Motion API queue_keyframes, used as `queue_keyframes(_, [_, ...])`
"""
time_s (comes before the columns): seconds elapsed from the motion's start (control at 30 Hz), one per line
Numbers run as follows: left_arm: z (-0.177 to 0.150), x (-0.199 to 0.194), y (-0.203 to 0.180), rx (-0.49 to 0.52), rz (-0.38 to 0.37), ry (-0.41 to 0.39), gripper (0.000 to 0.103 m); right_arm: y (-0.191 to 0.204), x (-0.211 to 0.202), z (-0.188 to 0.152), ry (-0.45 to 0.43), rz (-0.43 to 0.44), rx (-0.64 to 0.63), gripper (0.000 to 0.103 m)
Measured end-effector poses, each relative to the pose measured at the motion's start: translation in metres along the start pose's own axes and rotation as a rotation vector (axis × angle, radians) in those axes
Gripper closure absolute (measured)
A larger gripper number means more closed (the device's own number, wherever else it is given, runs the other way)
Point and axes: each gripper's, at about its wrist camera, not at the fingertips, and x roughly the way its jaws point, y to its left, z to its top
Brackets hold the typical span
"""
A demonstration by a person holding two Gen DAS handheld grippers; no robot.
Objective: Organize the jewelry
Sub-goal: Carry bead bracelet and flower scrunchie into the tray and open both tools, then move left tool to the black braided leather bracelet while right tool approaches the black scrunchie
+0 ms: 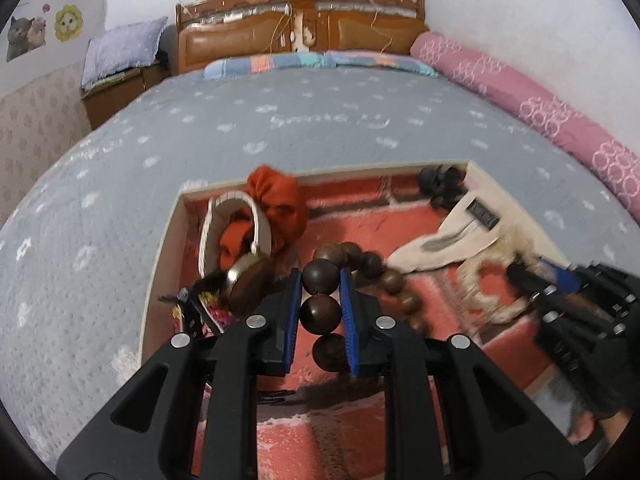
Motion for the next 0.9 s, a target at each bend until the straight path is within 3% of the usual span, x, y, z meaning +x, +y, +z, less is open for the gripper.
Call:
queue_keyframes(0.37, [-0.004,0.005,0.006,-0.009,0.029,0.015,0.084,-0.007,0.011,-0.002,0.041,0.009,0.025,0.081])
queue_keyframes(0.43, [-0.004,0.005,0.004,-0.006,0.034,0.014,0.076,-0.009,0.012,-0.002,0.046,0.022,0.035,0.080])
queue_keyframes(0.57, [-0.004,0.003,0.005,-0.015,0.027,0.009,0.065,-0.013,0.011,-0.002,0.041,0.056,0.056,0.069])
queue_keyframes(0.6, [-0.004,0.001,0.005,-0.022,0.021,0.002,0.057,-0.014,0.007,-0.001,0.027,0.053,0.058,0.065])
queue_keyframes(0.67, [-0.003,-0.009,0.006,-0.037,0.016,-0.024,0.043,-0.014,-0.001,0.000,-0.009,0.039,0.053,0.049])
queue_keyframes(0.7, [-0.003,-0.013,0.006,-0.041,0.020,-0.037,0.034,-0.014,-0.005,0.001,-0.023,0.030,0.048,0.048])
queue_keyframes(0.8, [-0.004,-0.027,0.005,-0.043,0.022,-0.070,0.022,-0.015,-0.019,0.002,-0.058,0.034,0.054,0.039])
queue_keyframes(0.83, [-0.005,-0.032,0.004,-0.044,0.030,-0.077,0.014,-0.017,-0.024,0.002,-0.066,0.043,0.061,0.030])
queue_keyframes(0.9, [-0.009,-0.041,0.002,-0.046,0.046,-0.088,0.008,-0.018,-0.033,0.001,-0.075,0.054,0.062,0.021])
